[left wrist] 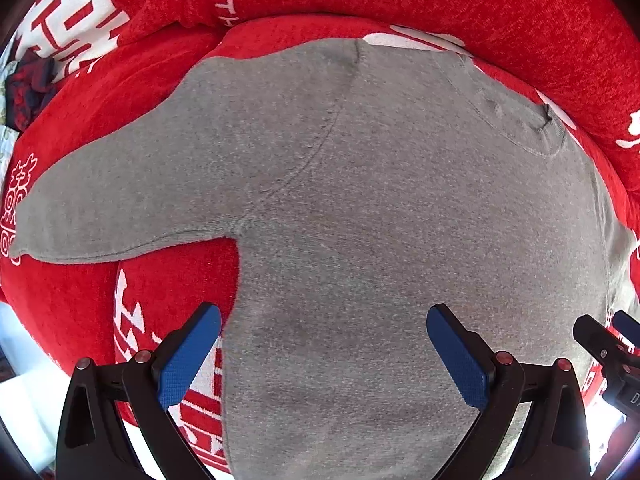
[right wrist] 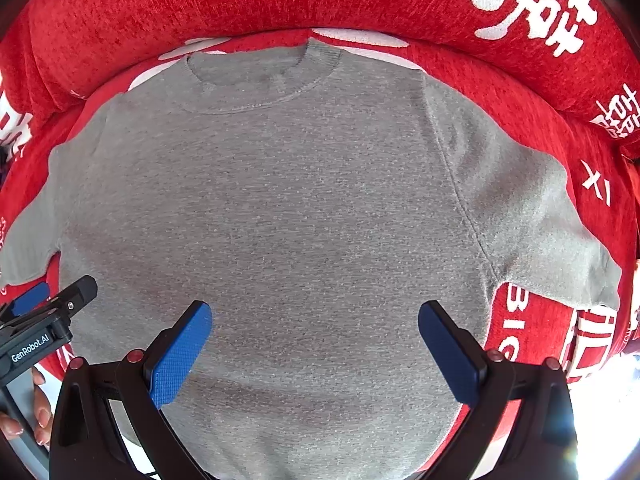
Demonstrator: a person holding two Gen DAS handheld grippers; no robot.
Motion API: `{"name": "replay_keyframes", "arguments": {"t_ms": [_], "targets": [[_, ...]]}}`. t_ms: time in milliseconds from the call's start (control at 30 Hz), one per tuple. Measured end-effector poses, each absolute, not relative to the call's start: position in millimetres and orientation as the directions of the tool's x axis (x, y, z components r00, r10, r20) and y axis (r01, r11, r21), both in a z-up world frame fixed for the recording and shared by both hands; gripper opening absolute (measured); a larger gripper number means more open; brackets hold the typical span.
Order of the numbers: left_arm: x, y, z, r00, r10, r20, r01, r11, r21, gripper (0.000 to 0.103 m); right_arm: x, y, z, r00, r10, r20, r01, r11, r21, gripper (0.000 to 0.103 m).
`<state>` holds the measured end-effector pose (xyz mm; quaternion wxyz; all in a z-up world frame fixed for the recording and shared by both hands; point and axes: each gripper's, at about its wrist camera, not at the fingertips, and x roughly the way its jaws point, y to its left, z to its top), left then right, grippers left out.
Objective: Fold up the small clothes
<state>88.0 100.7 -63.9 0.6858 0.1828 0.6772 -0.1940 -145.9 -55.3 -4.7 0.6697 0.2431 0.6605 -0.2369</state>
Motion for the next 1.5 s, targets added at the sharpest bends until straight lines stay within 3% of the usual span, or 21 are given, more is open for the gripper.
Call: {"name": "replay_keyframes", "arguments": {"t_ms": [200,400,833,933,1200,1233,1300,1333,1367,1500], "targets": [[102.0,119.5,-66.8,-0.002,-0.079,-0.997,0.476,0.877,-0.070,0.103,-139.9,-45.6,-2.5,0.013,0.002,-1.000,0.624,0.782,0.010,0.103],[138.1,178.5,-63.3,0.030,-0.214,-0.976,0.338,0.921,-0.192,0.103,-126.4,-28.3,-0.9,0.027,0.011,-1.000,0.594,0.804,0.025,0.103],[213.2,402.3,-96.1,0.303,-0.351,-0.886,-0.198,0.886,-0.419,0.103,-97.8,30.6,-8.7,0.042,0.054,-0.998,0.500,0.863,0.068,0.103],[214.4,408.5,-96.9,0.369,-0.389,-0.844,-0.215,0.847,-0.485,0.103,-91.6,44.4,-8.9,0.047,0.064,-0.997,0.478,0.875,0.079,0.103],[244.2,409.9,-94.4,0.450,-0.331,-0.830,-0.218,0.860,-0.461,0.101,-76.4,72.2,-3.1,0.074,0.086,-0.993,0.425,0.899,0.110,0.103],[247.4,407.7,-95.1,0.455,-0.309,-0.835,-0.240,0.861,-0.449,0.091,-74.9,75.1,-2.2,0.077,0.089,-0.993,0.418,0.901,0.114,0.103],[251.9,407.8,-95.5,0.468,-0.285,-0.837,-0.253,0.864,-0.436,0.059,-72.8,78.9,-1.0,0.082,0.095,-0.992,0.411,0.904,0.120,0.103],[250.6,411.0,-96.2,0.463,-0.294,-0.836,-0.249,0.862,-0.441,0.026,-72.0,80.7,-0.6,0.083,0.097,-0.992,0.408,0.905,0.123,0.103],[253.0,413.4,-101.8,0.443,-0.336,-0.831,-0.240,0.849,-0.471,0.012,-71.9,80.7,-1.0,0.083,0.099,-0.992,0.407,0.905,0.125,0.103],[248.8,421.2,-100.1,0.456,-0.402,-0.794,-0.218,0.815,-0.537,0.012,-74.4,80.5,-0.3,0.090,0.109,-0.990,0.408,0.903,0.137,0.103]]}}
